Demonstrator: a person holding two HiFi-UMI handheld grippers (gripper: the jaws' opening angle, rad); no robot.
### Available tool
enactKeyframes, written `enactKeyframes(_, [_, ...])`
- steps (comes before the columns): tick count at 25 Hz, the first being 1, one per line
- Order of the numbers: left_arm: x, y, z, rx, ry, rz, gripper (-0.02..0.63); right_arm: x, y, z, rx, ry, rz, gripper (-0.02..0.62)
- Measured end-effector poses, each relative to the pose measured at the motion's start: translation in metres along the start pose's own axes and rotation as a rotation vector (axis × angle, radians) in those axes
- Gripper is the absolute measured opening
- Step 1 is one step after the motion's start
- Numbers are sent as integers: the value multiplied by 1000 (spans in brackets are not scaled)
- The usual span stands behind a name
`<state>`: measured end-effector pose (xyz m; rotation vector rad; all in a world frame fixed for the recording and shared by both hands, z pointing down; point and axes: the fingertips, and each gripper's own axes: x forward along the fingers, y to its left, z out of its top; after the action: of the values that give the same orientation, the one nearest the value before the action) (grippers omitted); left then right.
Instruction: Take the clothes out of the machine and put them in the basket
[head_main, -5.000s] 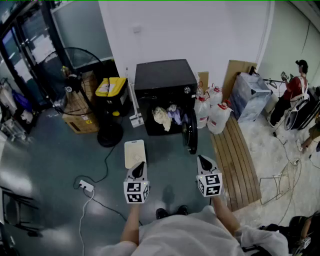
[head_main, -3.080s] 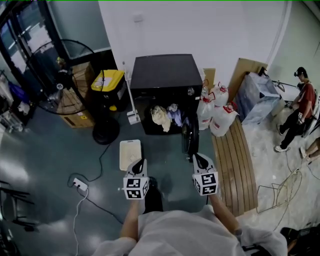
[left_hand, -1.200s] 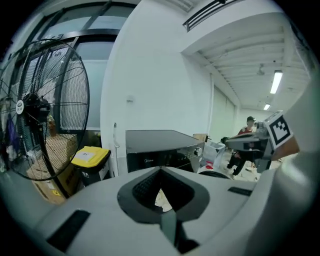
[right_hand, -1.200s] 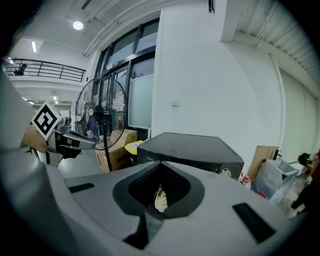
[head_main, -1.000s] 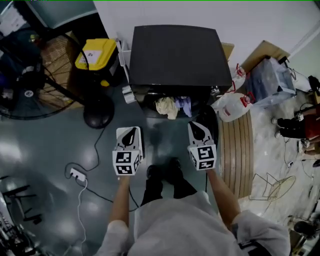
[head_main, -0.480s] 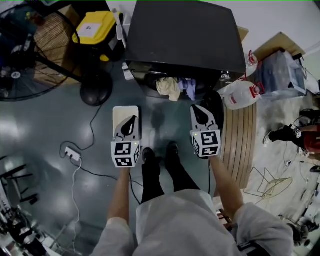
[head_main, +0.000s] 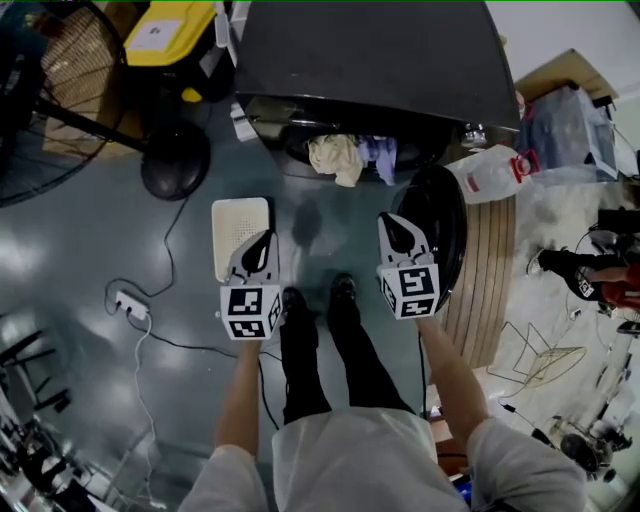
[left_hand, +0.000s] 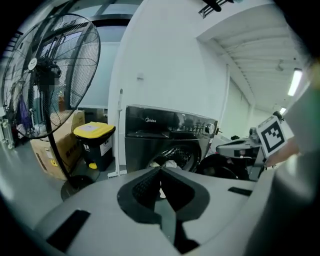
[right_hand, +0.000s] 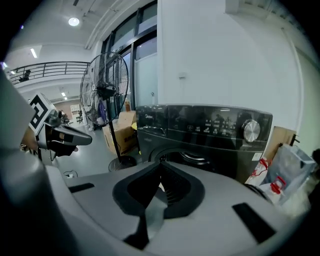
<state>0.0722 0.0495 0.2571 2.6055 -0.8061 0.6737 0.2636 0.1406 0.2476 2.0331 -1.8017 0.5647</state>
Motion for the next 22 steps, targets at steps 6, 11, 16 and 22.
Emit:
enactKeyframes(6, [23,6,-49,-17,29,-11,19,32,6,-52,42,37,-15,25])
enactKeyframes(11, [42,12,-86,-42,38,-7,20,53,11,-94,35,65,-3,25])
enactKeyframes(16, [63,16,-115,-52,39,-3,19,69,9,-131,21,89,4,25])
enactKeyframes(22, [79,18,-147,-53,39,-9,20,80,11,-166,22,96,5,25])
